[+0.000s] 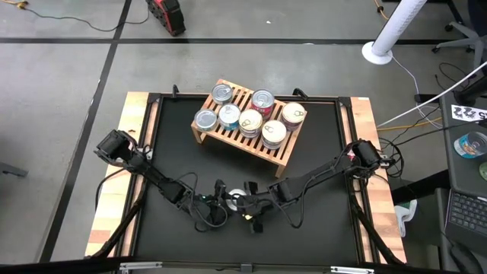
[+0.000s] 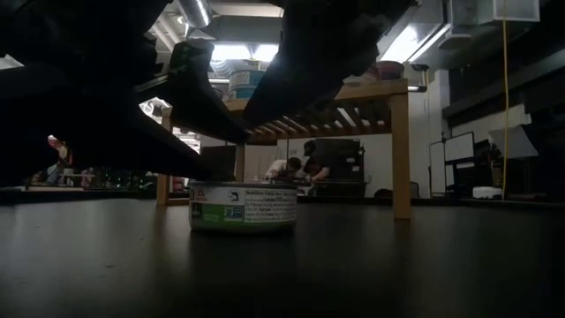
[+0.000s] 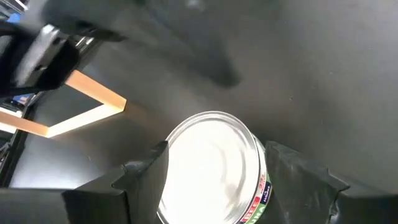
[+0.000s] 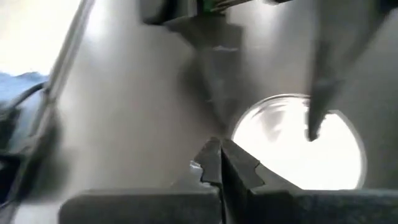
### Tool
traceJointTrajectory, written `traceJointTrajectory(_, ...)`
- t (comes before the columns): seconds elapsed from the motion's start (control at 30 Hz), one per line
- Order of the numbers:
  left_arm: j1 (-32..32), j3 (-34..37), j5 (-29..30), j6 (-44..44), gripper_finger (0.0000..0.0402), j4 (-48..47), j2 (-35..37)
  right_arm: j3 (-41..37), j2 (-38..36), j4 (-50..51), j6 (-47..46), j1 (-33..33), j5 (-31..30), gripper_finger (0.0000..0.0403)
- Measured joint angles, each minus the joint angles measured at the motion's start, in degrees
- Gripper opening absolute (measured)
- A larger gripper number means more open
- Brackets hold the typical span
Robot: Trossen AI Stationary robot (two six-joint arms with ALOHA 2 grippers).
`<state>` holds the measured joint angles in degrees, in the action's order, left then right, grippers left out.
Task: Stack canned seafood by type on shelf
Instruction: Stack the green tuna can on top the green tuna can on the shelf
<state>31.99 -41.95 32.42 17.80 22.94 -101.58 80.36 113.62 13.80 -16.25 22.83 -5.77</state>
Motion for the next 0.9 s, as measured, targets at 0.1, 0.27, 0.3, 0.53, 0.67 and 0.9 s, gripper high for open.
traceJointTrajectory(0.1, 0.0, 0.0, 0.0, -0.04, 0.0263, 0.0, 0.0, 0.0, 0.0, 0.1, 0.08, 0.0, 2.5, 0.0008)
traceJointTrajectory(0.27, 0.0, 0.0, -0.02, -0.07, 0.0263, -0.02, 0.0, 0.0, 0.0, 0.24, 0.22, 0.02, 2.61, 0.0079)
traceJointTrajectory(0.3, 0.0, -0.01, -0.02, -0.07, 0.0263, -0.02, 0.0, 0.0, 0.0, 0.67, 0.68, 0.02, 2.37, 0.0098)
traceJointTrajectory(0.53, 0.0, -0.02, -0.02, -0.07, 0.0263, -0.02, 0.0, -0.02, 0.0, 5.36, 8.41, 0.02, -2.56, 0.0186)
traceJointTrajectory(0.67, 0.0, -0.02, -0.02, -0.07, 0.0263, -0.02, 0.0, -0.02, 0.02, 5.52, 12.61, 0.02, -3.08, 0.0198)
traceJointTrajectory(0.9, 0.0, -0.07, -0.04, -0.09, 0.0263, -0.03, 0.0, -0.07, 3.04, 5.57, 15.39, 0.07, -2.15, 0.0183)
